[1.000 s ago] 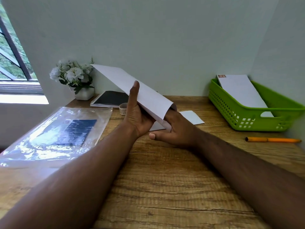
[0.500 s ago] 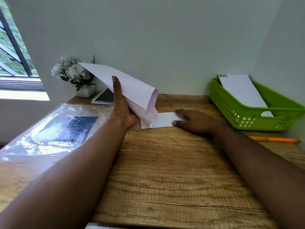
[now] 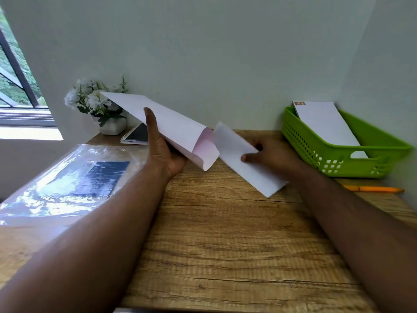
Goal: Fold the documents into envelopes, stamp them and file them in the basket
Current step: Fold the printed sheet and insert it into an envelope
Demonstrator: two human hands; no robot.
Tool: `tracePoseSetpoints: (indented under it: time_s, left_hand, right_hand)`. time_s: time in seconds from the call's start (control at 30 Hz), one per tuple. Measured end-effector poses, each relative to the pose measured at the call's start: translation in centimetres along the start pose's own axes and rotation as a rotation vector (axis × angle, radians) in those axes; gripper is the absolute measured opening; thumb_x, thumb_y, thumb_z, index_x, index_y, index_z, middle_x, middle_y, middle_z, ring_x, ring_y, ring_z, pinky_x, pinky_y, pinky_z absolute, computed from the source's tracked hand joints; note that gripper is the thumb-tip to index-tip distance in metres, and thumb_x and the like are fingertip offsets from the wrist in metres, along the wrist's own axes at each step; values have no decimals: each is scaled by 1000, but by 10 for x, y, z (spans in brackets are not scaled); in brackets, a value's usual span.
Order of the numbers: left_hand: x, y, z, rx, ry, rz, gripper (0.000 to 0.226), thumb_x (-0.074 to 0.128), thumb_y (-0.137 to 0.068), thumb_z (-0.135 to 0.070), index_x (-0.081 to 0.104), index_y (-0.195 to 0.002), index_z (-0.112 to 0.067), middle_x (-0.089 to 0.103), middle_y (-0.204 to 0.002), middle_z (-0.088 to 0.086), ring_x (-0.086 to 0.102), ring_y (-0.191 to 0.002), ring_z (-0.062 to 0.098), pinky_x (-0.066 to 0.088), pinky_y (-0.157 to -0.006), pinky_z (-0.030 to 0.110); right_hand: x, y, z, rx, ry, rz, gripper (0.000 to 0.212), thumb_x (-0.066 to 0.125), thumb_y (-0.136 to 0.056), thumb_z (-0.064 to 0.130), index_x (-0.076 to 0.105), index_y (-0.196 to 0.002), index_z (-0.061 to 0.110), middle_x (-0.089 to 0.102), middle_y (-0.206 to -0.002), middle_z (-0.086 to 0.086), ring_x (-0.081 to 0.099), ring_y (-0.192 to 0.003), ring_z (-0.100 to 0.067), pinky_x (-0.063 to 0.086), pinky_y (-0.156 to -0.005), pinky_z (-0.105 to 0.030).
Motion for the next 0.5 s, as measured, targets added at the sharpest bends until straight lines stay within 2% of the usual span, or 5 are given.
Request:
tracePoseSetpoints:
  time_s: [0.1, 0.13, 0.2, 0.33, 0.5]
  left_hand:
    - [1, 1, -2, -9, 21, -4, 99, 66, -62, -76, 49, -138, -14, 58, -126, 18, 49, -127, 42, 36, -102, 65]
    - [1, 2, -4, -1, 30, -8, 105, 69, -57, -75, 47, -140, -15, 56, -130, 18, 49, -128, 42, 36, -103, 65]
    - [0, 2, -7, 14, 49, -10, 106, 72, -54, -72, 47, -141, -17, 54, -137, 18, 50, -127, 41, 35, -103, 65]
    - [-3, 1, -11, 45, 64, -46, 109, 73, -51, -70, 47, -141, -17, 57, -131, 17, 51, -127, 39, 39, -102, 63]
    - [-7, -1, -15, 72, 94, -66, 112, 80, -47, -66, 45, -141, -16, 55, -130, 18, 50, -127, 40, 39, -99, 66]
  right_hand:
    - [-3, -2, 0, 42, -518, -114, 39, 73, -82, 14, 54, -116, 21, 66, -106, -7, 68, -85, -24, 56, -68, -37]
    - [-4, -3, 2, 63, -695, -74, 45, 71, -84, 10, 53, -122, 25, 68, -108, -9, 69, -85, -26, 58, -67, -41]
    - [-6, -1, 8, 72, -951, 75, 46, 62, -88, 5, 54, -129, 24, 71, -101, -7, 71, -77, -22, 56, -58, -34]
    - [-3, 5, 11, 53, -1014, 423, 44, 43, -88, 3, 55, -130, 9, 54, -65, -4, 46, -43, -9, 38, -39, -20]
    - [-2, 7, 1, 140, -863, 599, 48, 44, -81, 7, 57, -127, 9, 46, -60, -3, 38, -43, -7, 32, -38, -17]
Point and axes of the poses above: each hand's wrist, its own y-axis away from the middle knuckle, its own x-axis out of the palm, z = x × y, the point moved 3 cm from there along -y, towards the middle knuckle
